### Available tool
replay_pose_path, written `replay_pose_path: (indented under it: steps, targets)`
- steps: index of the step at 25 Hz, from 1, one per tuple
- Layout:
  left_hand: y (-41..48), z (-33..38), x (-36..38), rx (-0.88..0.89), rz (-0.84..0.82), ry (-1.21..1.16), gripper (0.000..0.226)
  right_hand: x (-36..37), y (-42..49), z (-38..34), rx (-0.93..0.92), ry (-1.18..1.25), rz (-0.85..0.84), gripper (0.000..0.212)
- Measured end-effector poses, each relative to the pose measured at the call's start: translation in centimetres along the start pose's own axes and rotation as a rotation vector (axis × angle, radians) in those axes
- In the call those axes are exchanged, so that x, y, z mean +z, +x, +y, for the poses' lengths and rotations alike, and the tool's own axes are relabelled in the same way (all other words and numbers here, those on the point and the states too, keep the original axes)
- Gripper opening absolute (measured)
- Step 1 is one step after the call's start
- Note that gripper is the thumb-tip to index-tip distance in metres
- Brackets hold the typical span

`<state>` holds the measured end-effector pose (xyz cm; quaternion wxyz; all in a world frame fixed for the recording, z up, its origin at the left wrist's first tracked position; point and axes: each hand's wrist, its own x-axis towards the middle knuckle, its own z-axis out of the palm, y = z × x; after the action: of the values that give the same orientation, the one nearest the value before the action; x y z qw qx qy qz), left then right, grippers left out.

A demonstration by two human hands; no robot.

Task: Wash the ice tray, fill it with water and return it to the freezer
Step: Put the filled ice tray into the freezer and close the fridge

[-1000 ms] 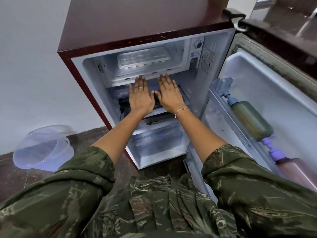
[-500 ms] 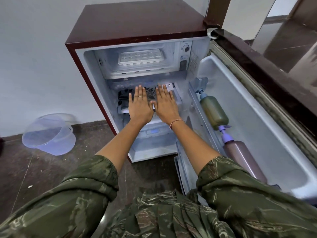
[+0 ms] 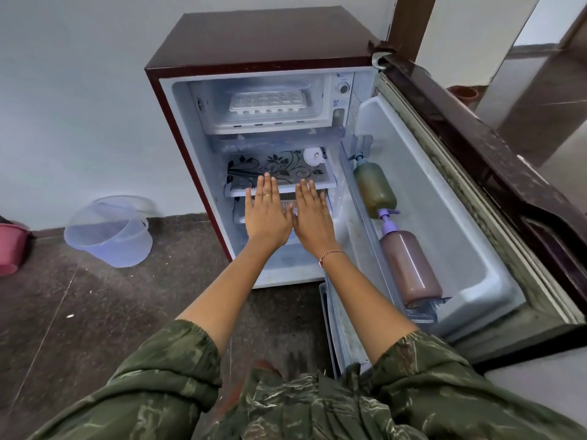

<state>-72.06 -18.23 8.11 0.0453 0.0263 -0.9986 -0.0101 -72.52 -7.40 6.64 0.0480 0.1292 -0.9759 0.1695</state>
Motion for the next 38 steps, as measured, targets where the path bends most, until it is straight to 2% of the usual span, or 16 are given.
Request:
replay_pose_path:
  steps: [4,16,25,28,33,38]
  targets:
    - [-2.8,-0.1,-0.8,-0.007,0.004,-0.025,0.069,-1.4,-2.7,-0.4,-0.002,0.011,0.027,0.064]
    - [-14.5,3.7,-5.5,0.052,0.093,-0.262,0.066,-8.1,-14.7,-2.3,-0.006,0.006,0.210,0.062]
    - [-20.0,8.3,-10.9,0.162,0.228,-0.453,0.066,-15.8,-21.8,-1.5,-0.049,-0.047,0.413,0.063]
    - [-20.5,10.4,-13.4,0.219,0.287,-0.522,0.066,-18.9,-22.7,-0.5,-0.055,-0.135,0.501,0.062]
    - [-20.9,15.6,-17.3,0.352,0.165,-0.853,0.058,-23.5,-24.6,2.8,-0.008,-0.147,0.553,0.058]
    - [-20.9,19.9,-18.1,0.477,0.047,-0.950,0.052,-24.9,-25.6,6.4,0.051,-0.179,0.510,0.046]
